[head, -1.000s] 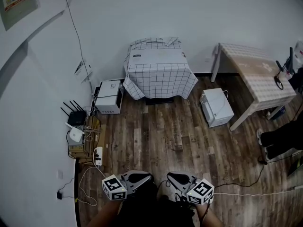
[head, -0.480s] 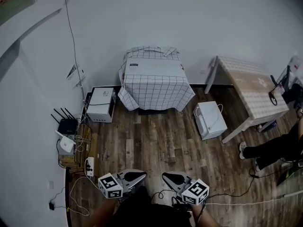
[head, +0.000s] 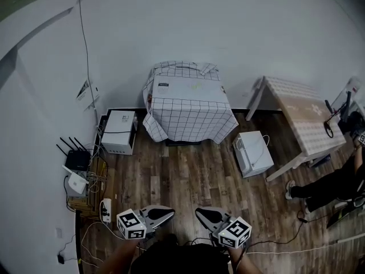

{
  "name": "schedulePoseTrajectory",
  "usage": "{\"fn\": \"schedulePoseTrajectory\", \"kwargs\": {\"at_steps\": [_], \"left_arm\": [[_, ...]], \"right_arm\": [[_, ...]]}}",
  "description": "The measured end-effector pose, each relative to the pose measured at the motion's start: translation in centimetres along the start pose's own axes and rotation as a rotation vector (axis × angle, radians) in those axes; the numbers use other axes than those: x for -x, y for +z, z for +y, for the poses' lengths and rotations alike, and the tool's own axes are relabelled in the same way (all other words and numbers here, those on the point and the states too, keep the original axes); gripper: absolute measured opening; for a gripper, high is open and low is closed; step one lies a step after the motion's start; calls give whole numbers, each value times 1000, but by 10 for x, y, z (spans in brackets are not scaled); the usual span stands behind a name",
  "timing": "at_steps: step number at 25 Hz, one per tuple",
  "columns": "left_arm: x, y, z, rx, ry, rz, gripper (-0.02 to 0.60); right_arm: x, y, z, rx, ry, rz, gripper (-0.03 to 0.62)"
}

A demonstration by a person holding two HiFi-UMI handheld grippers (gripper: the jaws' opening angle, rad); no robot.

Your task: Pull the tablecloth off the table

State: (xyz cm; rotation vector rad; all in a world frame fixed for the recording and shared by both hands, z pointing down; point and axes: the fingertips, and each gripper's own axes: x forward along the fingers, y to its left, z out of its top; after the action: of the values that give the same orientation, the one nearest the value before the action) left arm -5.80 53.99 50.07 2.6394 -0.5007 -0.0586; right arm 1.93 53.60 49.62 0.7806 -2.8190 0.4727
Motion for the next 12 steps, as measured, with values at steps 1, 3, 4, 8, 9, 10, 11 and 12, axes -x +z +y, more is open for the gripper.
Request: {"fn": "schedulePoseTrajectory", "kwargs": {"at_steps": [1, 3, 4, 8, 9, 10, 11, 12], "left_arm": [[1, 2, 6, -1, -2, -1, 9], [4, 4, 15, 3, -3, -4, 9], [4, 4, 18, 7, -2, -5, 9], [-2, 6, 30, 23, -7, -1, 9], [-4, 7, 32, 24, -8, 1, 9], [-7, 7, 35, 25, -10, 2, 9], [-9, 8, 38, 27, -9, 1, 9], [-12, 9, 42, 29, -7, 0, 9]], "right_arm": [[-5, 0, -2, 0, -1, 4, 23], [-12, 2, -3, -4, -1, 8, 23], [-14, 2, -4, -6, 1, 9, 23], [-20, 7, -17, -16, -6, 10, 23], [-22, 8, -21, -20, -7, 11, 23], [-24, 8, -25, -22, -6, 12, 23], [-26, 8, -29, -23, -3, 13, 23], [-28, 8, -33, -24, 2, 14, 23]]}}
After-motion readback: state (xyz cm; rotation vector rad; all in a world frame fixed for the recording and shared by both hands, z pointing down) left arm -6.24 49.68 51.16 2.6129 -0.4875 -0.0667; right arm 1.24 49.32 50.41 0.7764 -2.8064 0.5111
